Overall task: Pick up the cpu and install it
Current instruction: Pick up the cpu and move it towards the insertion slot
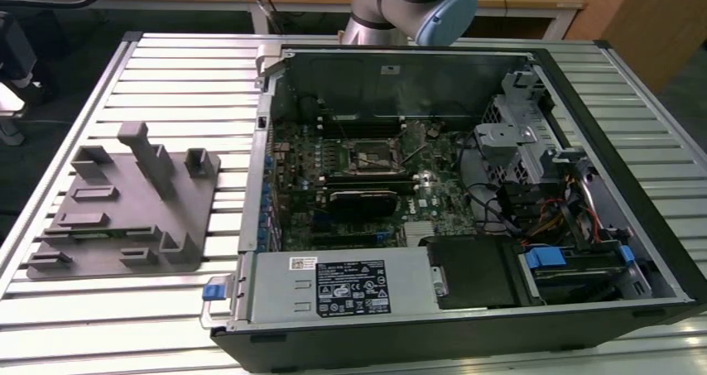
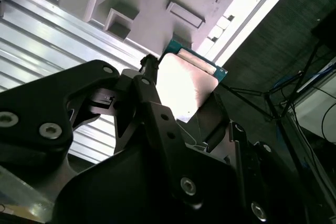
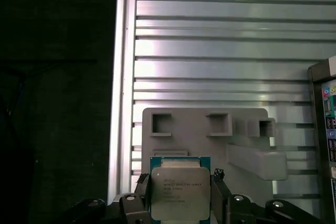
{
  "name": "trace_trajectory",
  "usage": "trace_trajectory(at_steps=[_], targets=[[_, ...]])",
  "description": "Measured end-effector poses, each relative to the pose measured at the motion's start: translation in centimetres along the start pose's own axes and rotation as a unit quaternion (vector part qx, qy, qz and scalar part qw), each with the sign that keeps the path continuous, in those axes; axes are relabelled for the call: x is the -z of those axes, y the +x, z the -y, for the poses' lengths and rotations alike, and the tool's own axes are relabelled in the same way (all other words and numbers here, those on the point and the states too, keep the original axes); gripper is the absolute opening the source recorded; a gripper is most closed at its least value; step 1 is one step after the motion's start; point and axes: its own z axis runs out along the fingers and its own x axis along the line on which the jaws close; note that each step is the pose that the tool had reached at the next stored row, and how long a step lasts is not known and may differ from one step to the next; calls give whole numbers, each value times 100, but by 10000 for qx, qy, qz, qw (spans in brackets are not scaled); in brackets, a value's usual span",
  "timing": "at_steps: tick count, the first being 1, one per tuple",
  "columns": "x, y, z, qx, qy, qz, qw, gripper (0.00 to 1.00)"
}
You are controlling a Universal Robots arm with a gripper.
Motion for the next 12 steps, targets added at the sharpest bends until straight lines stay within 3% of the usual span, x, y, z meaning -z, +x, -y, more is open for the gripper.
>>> trace_trajectory(at_steps=[12], targets=[[157, -4, -26, -2, -69, 0, 10000, 54]])
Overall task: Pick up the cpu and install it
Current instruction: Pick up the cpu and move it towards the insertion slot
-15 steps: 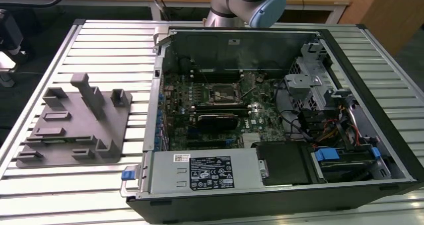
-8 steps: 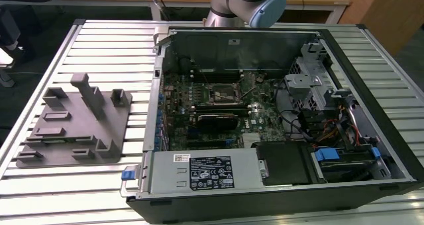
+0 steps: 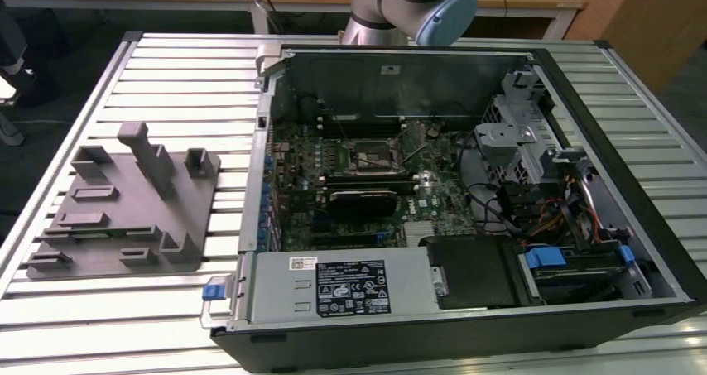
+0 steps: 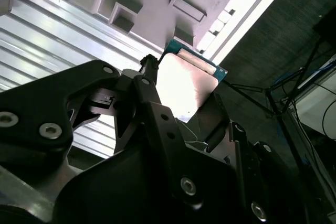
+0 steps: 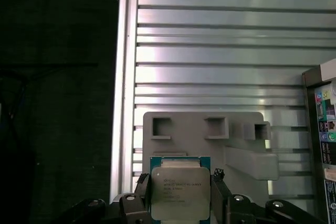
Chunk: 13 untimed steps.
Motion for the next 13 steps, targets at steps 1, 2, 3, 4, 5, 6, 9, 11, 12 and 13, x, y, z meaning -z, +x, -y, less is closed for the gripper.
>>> trace_trajectory(at_steps=[1, 2, 3, 4, 5, 6, 9, 11, 12, 13], targets=[[18, -1, -3, 0, -1, -1, 10000, 54], [34, -1, -6, 0, -2, 0, 10000, 54], [52, -2, -9, 0, -2, 0, 10000, 54], [66, -2, -11, 0, -2, 0, 10000, 54], [77, -2, -13, 0, -2, 1, 10000, 54], [88, -3, -15, 0, -2, 0, 10000, 54], [112, -7, -19, 2, 24, 0, 10000, 54], [125, -9, -21, -1, 64, 1, 10000, 54], [133, -10, -23, -2, 79, 1, 10000, 54], [141, -10, -24, -2, 84, 1, 10000, 54]])
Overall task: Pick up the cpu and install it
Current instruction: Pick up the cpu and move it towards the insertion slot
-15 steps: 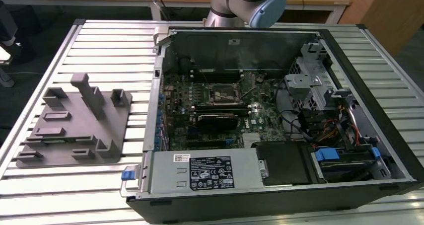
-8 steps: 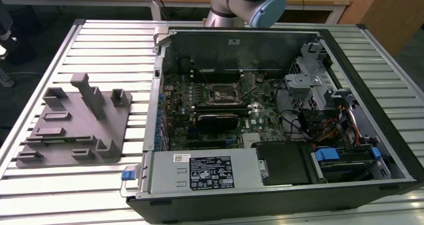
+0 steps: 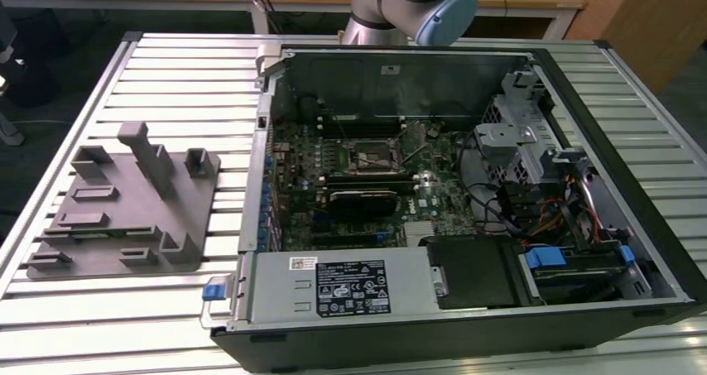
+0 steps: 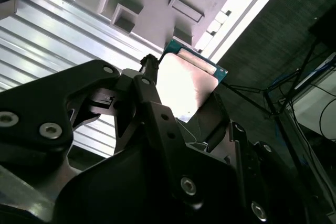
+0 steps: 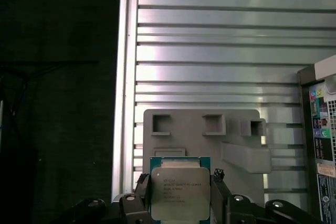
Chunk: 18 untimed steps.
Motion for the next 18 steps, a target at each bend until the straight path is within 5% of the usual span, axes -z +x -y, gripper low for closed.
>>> trace_trajectory(at_steps=[11, 18], targets=[[48, -13, -9, -1, 1, -1, 10000, 54], [42, -153, -9, -3, 1, -8, 10000, 54]])
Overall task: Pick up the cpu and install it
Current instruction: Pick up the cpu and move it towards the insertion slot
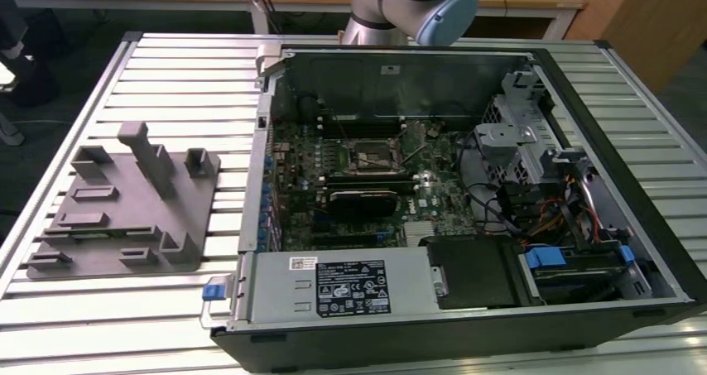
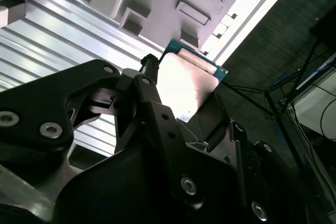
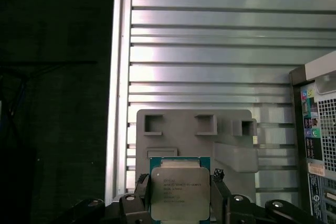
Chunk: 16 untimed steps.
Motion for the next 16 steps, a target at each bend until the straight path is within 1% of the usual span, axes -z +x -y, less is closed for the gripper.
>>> trace_trajectory(at_steps=[5, 14, 16], targets=[[-4, -147, -2, -6, 14, -15, 10000, 54], [-12, -427, -9, -13, 91, -45, 9999, 54], [-13, -479, -12, -15, 109, -48, 9999, 54]])
